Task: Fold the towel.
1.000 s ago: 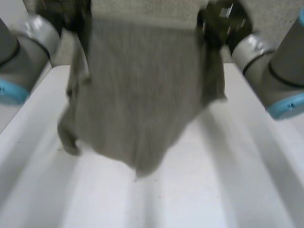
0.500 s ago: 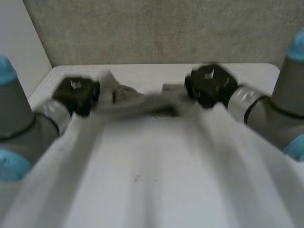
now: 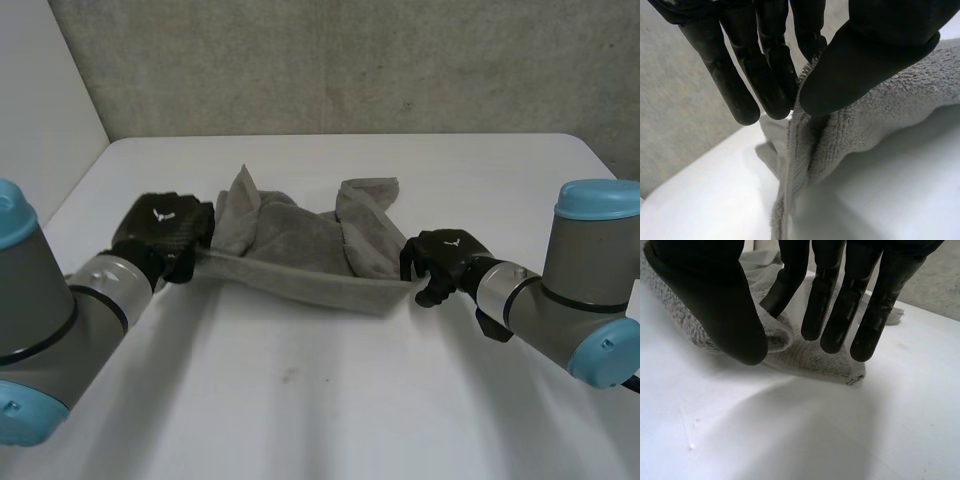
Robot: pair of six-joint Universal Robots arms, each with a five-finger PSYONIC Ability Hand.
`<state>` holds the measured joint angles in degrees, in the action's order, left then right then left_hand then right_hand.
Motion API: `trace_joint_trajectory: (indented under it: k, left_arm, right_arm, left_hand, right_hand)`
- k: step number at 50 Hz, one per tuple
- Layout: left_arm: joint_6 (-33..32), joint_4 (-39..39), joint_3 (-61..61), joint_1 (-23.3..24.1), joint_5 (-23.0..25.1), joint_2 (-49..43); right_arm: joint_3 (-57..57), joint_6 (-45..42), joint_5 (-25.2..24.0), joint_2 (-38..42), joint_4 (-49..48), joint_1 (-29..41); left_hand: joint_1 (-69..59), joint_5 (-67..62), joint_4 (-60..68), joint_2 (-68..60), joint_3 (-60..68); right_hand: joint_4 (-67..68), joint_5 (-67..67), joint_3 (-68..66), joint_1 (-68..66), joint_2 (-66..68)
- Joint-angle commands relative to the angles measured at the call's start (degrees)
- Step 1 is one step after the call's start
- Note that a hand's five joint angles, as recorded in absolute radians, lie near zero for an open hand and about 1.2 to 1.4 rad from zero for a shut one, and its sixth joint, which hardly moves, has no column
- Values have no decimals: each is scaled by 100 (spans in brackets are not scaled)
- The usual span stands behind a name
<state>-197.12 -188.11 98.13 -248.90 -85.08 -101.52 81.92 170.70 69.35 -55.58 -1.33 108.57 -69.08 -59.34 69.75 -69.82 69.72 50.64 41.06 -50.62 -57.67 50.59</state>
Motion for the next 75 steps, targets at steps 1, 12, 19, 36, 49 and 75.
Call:
trace_joint_trajectory:
  k: [1, 12, 19, 36, 49, 75]
  left_arm:
    - [94, 46, -171, -19, -9, 474]
    - [332, 98, -706, 34, -9, 1125]
    - [323, 318, -1040, 78, -9, 1292]
    - [305, 468, -1252, -1, -9, 1328]
    - [305, 433, -875, -115, 9, 1213]
    - [332, 275, -575, -256, 9, 1038]
  right_arm:
    - [52, 227, -18, -75, -86, -20]
    - [96, 236, -62, -681, -95, 59]
    - [-247, 447, -132, -647, -87, 112]
    - [-220, 1967, -79, -14, -122, 499]
    - [0, 80, -105, -155, -104, 543]
    - [-1292, -765, 272, 1101, 36, 877]
  left_hand:
    - [-1092, -1066, 1025, -1018, 1028]
    - [-1092, -1066, 1025, -1018, 1028]
    - [-1092, -1066, 1025, -1018, 1028]
    - [-1092, -1066, 1025, -1018, 1028]
    - [-1092, -1066, 1025, -1018, 1028]
    - [-1092, -1066, 1025, -1018, 1028]
  right_hand:
    - [-402, -445, 400, 1105, -398]
    - [-4050, -4092, 4048, 4752, -4045]
    - [-4064, -4106, 4062, 4767, -4059]
    - [-3299, -3341, 3297, 4001, -3294]
    - [-1433, -1475, 1431, 2136, -1429]
    - [-1213, -1255, 1211, 1916, -1208]
